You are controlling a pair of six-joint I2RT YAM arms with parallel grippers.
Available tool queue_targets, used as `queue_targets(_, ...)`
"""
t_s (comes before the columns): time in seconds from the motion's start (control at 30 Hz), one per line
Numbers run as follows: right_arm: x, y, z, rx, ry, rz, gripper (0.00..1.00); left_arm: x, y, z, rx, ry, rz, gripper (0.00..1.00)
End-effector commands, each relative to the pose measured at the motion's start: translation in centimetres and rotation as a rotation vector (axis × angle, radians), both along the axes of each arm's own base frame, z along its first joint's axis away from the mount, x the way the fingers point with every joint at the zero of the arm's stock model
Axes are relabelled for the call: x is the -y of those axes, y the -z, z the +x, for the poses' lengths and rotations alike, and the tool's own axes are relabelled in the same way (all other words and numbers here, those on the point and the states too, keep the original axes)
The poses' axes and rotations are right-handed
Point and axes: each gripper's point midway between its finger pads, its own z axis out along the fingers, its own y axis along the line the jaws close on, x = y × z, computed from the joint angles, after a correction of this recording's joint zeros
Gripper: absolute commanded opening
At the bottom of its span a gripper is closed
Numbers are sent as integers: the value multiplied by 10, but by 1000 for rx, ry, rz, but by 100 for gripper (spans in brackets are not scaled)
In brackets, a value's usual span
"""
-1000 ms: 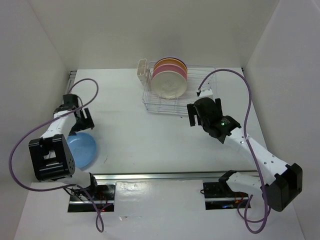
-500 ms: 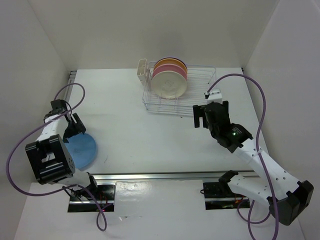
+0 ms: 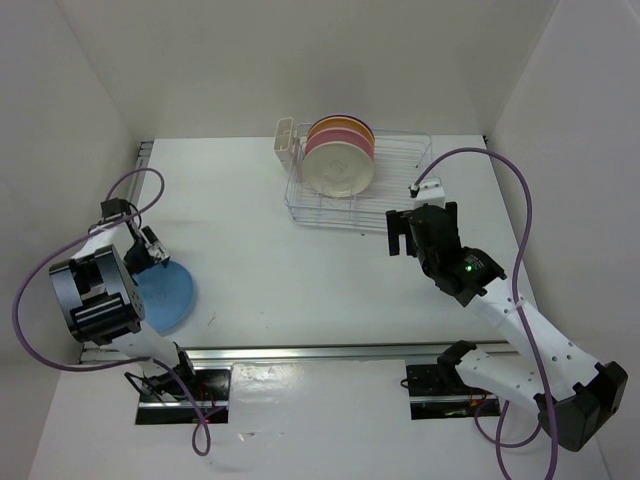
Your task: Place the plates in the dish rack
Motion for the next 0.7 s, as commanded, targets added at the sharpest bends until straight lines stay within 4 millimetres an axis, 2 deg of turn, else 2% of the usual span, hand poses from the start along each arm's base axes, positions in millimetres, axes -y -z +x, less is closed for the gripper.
queue_targets(0.0,2,-3,2,20,11,5,100,1,4,24,95,-14,-59,89)
queue_targets(0.07,3,-1,3,13,19,-5,100,6,3,39,144,7,-42,87)
queue_targets(0.17,2,4,5,-2,18,-15,100,28,1,69,193,96,-58,87)
queue_targets(0.2,2,4,5,-2,18,-15,100,31,-6,85,219,120,-61,87)
queue_targets(0.23,2,4,5,-2,18,-15,100,43,5,98,207,148,-85,87)
queue_targets(0.27,2,8,4,-17,18,-25,100,49,6,110,209,171,-86,87)
queue_targets(0.3,2,4,5,-10,18,-20,100,52,-6,134,248,199,-74,87)
queue_targets(0.33,3,4,5,-7,27,-25,100,74,8,145,215,244,-95,86)
queue_targets(0.37,3,4,5,-6,27,-25,100,87,9,157,216,277,-107,86)
queue_targets(0.4,3,6,6,-15,27,-31,100,95,-6,185,270,300,-97,86)
queue_targets(0.43,4,6,7,-12,39,-27,100,120,-8,199,283,358,-100,86)
queue_targets(0.47,5,8,5,-20,39,-32,100,132,7,206,252,369,-118,86)
queue_targets(0.5,6,7,6,-17,51,-28,100,144,-11,234,314,399,-106,86)
queue_targets(0.53,6,7,6,-17,51,-28,100,155,-12,244,319,423,-108,86)
queue_targets(0.57,6,9,4,-24,55,-26,100,177,-14,254,325,453,-119,86)
queue_targets(0.6,8,7,7,-24,65,-25,100,187,-18,271,334,470,-120,86)
queue_targets(0.67,8,5,6,-24,69,-18,100,204,-24,281,334,496,-104,86)
